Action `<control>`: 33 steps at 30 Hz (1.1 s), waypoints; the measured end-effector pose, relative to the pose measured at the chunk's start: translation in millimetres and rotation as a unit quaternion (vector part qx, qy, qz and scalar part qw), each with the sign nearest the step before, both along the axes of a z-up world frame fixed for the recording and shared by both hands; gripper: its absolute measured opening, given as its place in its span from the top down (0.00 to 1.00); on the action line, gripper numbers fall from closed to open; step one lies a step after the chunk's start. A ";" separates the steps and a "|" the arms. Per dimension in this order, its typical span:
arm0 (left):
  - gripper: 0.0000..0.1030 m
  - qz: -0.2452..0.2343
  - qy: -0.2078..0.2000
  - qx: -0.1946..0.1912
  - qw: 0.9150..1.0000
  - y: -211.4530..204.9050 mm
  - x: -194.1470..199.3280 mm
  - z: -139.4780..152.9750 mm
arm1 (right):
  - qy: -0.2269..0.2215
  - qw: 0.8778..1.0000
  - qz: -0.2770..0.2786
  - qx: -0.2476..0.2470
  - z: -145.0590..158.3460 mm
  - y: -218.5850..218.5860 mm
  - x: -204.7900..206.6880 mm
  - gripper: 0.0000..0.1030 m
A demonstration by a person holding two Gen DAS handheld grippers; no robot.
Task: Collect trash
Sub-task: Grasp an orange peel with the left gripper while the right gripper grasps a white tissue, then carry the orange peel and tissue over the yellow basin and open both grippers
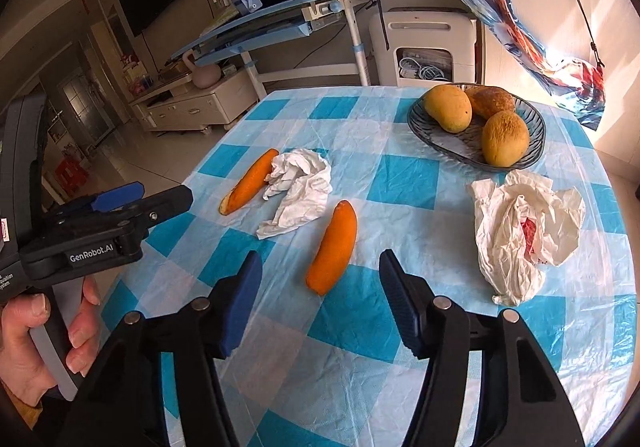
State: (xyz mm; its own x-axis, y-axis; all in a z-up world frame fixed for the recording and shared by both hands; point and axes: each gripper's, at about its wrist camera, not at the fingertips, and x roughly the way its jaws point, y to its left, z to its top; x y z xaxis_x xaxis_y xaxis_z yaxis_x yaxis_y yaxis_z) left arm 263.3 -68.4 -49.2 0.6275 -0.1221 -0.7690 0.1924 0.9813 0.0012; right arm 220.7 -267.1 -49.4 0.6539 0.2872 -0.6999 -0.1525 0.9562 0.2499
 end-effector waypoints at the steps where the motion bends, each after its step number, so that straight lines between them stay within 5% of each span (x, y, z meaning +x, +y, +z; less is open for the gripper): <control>1: 0.14 -0.001 0.004 0.005 1.000 -3.6 6.0 -4.1 | -0.001 1.000 0.001 -0.001 -0.2 -0.9 1.8 0.42; 11: 0.39 -0.023 0.043 0.021 0.999 -22.3 46.8 -37.6 | -0.008 0.999 0.005 0.040 -2.4 -9.8 50.9 0.42; 15: 0.65 -0.042 0.042 0.017 0.998 -28.2 49.6 -35.3 | 0.002 0.999 0.021 0.034 -5.5 4.1 71.7 0.43; 18: 0.82 -0.050 0.047 0.005 0.998 -27.1 50.2 -33.1 | 0.026 0.999 0.028 0.019 -16.6 12.1 86.2 0.56; 20: 0.85 -0.052 0.053 -0.009 0.997 -24.0 48.9 -31.0 | 0.042 0.998 0.035 0.006 -25.0 17.0 91.9 0.85; 27: 0.86 -0.060 0.041 -0.052 0.996 -5.3 9.3 1.8 | -0.030 0.999 0.033 -0.006 16.6 15.9 65.9 0.90; 33: 0.86 -0.061 0.022 -0.078 0.995 16.1 -61.6 36.1 | -0.077 0.996 0.050 0.000 63.8 15.0 5.4 0.90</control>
State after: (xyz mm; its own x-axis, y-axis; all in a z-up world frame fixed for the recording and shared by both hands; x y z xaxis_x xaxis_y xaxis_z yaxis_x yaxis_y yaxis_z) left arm 201.7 -52.3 -13.1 0.5673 -0.3157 -0.7606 0.3071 0.9381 -0.1602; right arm 226.1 -252.2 14.4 0.7221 0.3561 -0.5931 -0.2829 0.9344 0.2165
